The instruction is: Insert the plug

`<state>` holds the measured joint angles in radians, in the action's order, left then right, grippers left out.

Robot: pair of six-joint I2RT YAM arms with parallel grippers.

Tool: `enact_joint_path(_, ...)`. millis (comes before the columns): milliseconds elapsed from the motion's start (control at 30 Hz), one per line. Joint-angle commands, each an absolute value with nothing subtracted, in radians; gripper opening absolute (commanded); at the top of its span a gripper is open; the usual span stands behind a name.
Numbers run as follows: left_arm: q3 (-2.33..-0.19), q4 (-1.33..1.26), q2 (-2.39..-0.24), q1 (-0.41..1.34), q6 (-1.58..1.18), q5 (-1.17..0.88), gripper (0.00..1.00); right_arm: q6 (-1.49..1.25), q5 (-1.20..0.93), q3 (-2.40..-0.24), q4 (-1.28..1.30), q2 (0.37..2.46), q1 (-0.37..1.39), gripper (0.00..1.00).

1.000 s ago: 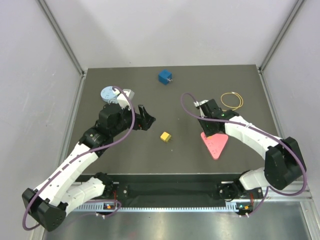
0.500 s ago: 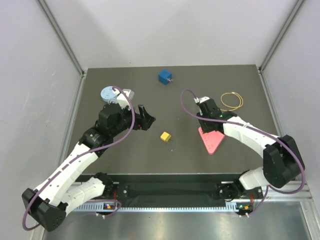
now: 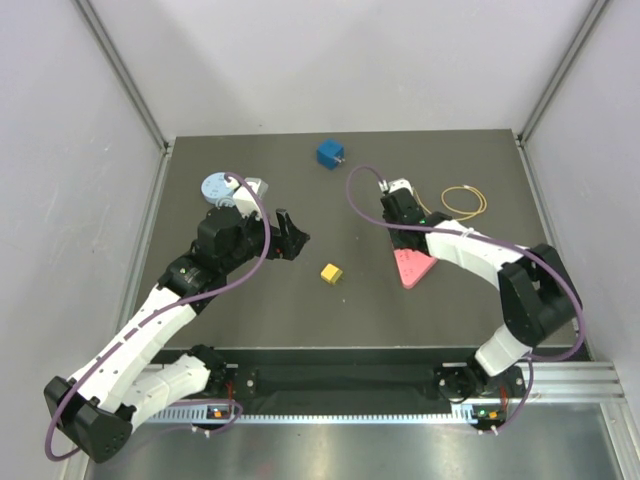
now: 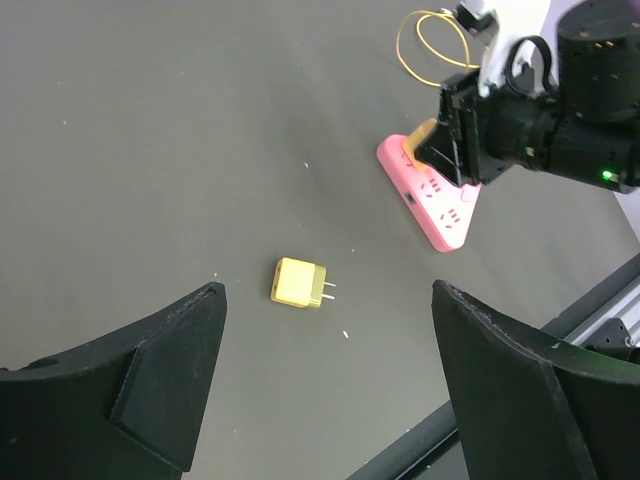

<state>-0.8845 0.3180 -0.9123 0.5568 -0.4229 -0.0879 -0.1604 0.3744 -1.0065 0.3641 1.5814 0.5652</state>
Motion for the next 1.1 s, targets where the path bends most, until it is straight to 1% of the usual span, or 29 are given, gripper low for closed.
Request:
enact_joint_path(0, -0.907, 0.296, -0.913, 0.554, -0.405, -0.075, 0.88, -0.206, 0.390, -1.045, 0.386, 1.676, 0.586, 0.00)
enact_joint_path(500, -0.904, 0.302, -0.900, 0.555, -0.397, -0.066, 0.88, -0.261, 0.344, -1.083, 0.440, 1.835, 0.580, 0.00)
enact_joint_path(733, -0.904, 0.296, -0.902, 0.555, -0.399, -0.069, 0.88, -0.360, 0.330, -1.022, 0.390, 1.806, 0.591, 0.00)
enact_joint_path(933, -0.902, 0.298, -0.897, 0.555, -0.399, -0.069, 0.88, -0.388, 0.399, -1.022, 0.414, 1.838, 0.606, 0.00)
enact_joint_path(1067, -0.899, 0.298, -0.894, 0.554, -0.402, -0.067, 0.88, -0.376, 0.405, -1.023, 0.408, 1.825, 0.607, 0.00)
